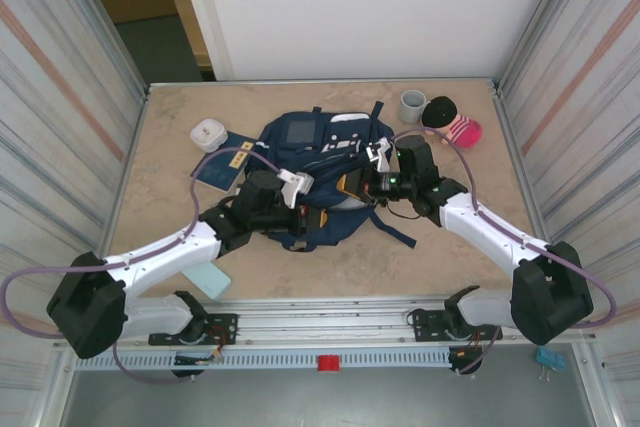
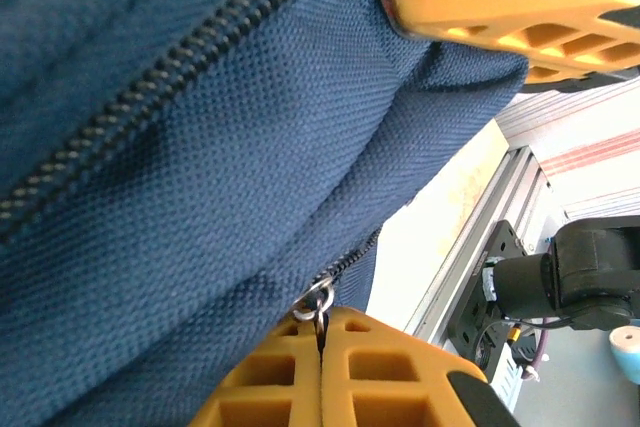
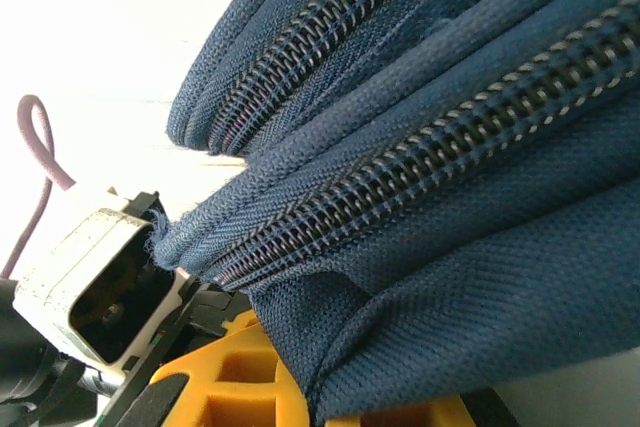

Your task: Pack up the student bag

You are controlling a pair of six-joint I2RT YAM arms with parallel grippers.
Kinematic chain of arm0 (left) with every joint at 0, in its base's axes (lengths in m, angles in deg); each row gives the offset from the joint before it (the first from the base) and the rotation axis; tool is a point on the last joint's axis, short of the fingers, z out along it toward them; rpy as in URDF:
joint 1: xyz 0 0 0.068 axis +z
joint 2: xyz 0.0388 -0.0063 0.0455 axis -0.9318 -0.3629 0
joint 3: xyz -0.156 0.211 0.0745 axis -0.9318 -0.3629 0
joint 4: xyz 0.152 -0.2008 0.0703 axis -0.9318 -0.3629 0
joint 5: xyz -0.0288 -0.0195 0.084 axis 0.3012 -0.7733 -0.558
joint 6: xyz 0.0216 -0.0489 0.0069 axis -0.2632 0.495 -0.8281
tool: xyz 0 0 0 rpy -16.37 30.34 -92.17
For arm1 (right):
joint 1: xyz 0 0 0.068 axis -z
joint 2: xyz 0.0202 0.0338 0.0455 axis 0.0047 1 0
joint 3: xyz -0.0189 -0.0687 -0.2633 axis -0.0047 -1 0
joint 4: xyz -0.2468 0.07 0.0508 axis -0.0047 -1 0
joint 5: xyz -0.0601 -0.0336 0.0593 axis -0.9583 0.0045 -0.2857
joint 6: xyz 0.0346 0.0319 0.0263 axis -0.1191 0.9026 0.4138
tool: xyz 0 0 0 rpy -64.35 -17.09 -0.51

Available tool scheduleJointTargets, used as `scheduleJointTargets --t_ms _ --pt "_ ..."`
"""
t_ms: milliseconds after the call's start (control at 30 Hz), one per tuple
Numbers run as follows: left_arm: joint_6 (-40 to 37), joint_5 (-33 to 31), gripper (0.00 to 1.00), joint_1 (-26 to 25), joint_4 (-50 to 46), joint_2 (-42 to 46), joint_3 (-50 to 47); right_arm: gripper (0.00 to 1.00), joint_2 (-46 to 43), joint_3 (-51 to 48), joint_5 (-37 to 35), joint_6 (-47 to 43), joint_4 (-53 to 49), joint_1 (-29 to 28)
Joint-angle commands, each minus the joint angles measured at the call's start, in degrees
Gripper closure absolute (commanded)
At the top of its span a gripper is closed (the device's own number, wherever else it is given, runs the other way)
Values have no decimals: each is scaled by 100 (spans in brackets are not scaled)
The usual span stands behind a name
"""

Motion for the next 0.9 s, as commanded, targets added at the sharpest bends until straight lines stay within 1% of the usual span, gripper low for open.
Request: scheduleJointTargets --t_ms 0,67,167,300,367,400,433,467,500,567,633,700,800,867 --pt "-594 -384 100 93 -613 230 106 100 -168 338 547 -411 -84 179" --pt "-1104 -571 99 93 -1279 266 281 100 -234 379 616 -601 -347 339" --pt "-1716 -822 100 113 -2029 282 477 100 -268 496 770 -887 -755 558" --pt "-1990 -845 100 235 -2322 320 478 100 -289 611 943 -1125 -1071 726" --pt "-1927 -608 100 338 -2175 377 442 100 -335 619 904 -1108 -1144 829" --pt "-1837 -440 100 353 -2058 398 455 91 -370 581 803 -990 -1072 844" --pt "-1700 -231 100 352 -1840 414 466 76 -419 477 722 -779 -855 824" --pt "-1506 -30 100 349 -1609 399 475 66 -448 359 677 -546 -567 774" --pt "-1219 152 100 351 -1299 369 468 59 -492 213 581 -226 -195 684" --pt "-596 406 100 345 -636 286 437 48 -546 -76 242 289 397 434" --pt "-88 548 100 292 -61 174 429 44 -585 -313 -308 740 863 86" --pt "127 576 100 198 193 88 479 43 -610 -498 -784 1058 1235 -197" --pt "134 619 100 53 167 -21 627 42 -619 -713 -1387 1501 1704 -470" --pt "114 638 100 15 105 -67 649 47 -611 -758 -1548 1570 1822 -519"
